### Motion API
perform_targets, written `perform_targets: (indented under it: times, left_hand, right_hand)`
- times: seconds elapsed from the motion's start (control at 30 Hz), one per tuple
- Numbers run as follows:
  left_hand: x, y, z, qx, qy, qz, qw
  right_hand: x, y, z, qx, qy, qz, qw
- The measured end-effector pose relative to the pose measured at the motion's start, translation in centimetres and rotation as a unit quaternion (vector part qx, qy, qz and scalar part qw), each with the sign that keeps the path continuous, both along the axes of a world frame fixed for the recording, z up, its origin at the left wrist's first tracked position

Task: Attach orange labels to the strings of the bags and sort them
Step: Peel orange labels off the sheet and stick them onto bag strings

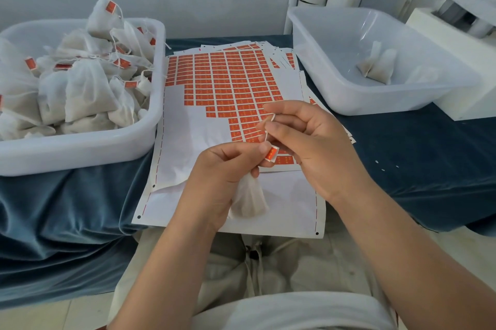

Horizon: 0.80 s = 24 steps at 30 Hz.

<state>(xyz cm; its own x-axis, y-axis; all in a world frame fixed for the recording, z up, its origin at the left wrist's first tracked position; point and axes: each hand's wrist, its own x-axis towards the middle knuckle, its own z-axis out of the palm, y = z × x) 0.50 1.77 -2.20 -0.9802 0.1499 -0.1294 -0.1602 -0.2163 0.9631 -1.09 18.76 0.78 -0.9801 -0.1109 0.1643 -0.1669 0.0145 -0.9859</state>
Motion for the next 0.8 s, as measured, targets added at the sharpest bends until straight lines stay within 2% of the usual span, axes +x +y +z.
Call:
perform_targets:
  times: [0.2, 0.27, 0.3, 0.37, 0.43, 0.47, 0.53, 0.67, 0.8]
  left_hand:
    - [0.4, 0.4, 0.2, -0.063, 0.065, 0.079, 0.993]
    - [0.5, 0.3, 0.1, -0.072, 0.093, 0.117, 0.986]
    - [0.5, 0.3, 0.1, -0.074, 0.103, 0.131, 0.983]
    - [0.5, 0.1, 0.1, -0.082, 0.123, 0.144, 0.978]
    - [0.5, 0.1, 0.0, -0.102, 0.142, 0.137, 0.975]
    - [0.5, 0.2, 0.0, -0.111, 0.149, 0.131, 0.974]
    - [0.6, 0.1, 0.0, -0.115, 0.155, 0.118, 0.974]
    - [0.4, -0.3, 0.5, -0.115, 0.157, 0.083, 0.977]
    - [0.5, 0.1, 0.5, -0.100, 0.115, 0.037, 0.988]
  right_hand:
    - [0.0, -0.4, -0.2, -0.021, 0.002, 0.007, 1.000]
    - [-0.2, -0.7, -0.3, -0.013, -0.017, -0.020, 1.000]
    - [-0.3, -0.8, -0.3, 0.016, -0.025, -0.038, 0.999]
    - [-0.2, -0.8, -0.4, 0.134, -0.011, -0.046, 0.990]
    - [0.1, -0.7, -1.0, 0.236, 0.024, 0.010, 0.971]
    - [0.3, -0.7, -1.3, 0.251, 0.040, 0.043, 0.966]
    - [0.6, -0.8, -1.5, 0.249, 0.071, 0.076, 0.963]
    - [0.2, -0.6, -1.3, 0.290, 0.129, 0.063, 0.946]
    - [0.0, 0.1, -1.4, 0.261, 0.121, 0.088, 0.954]
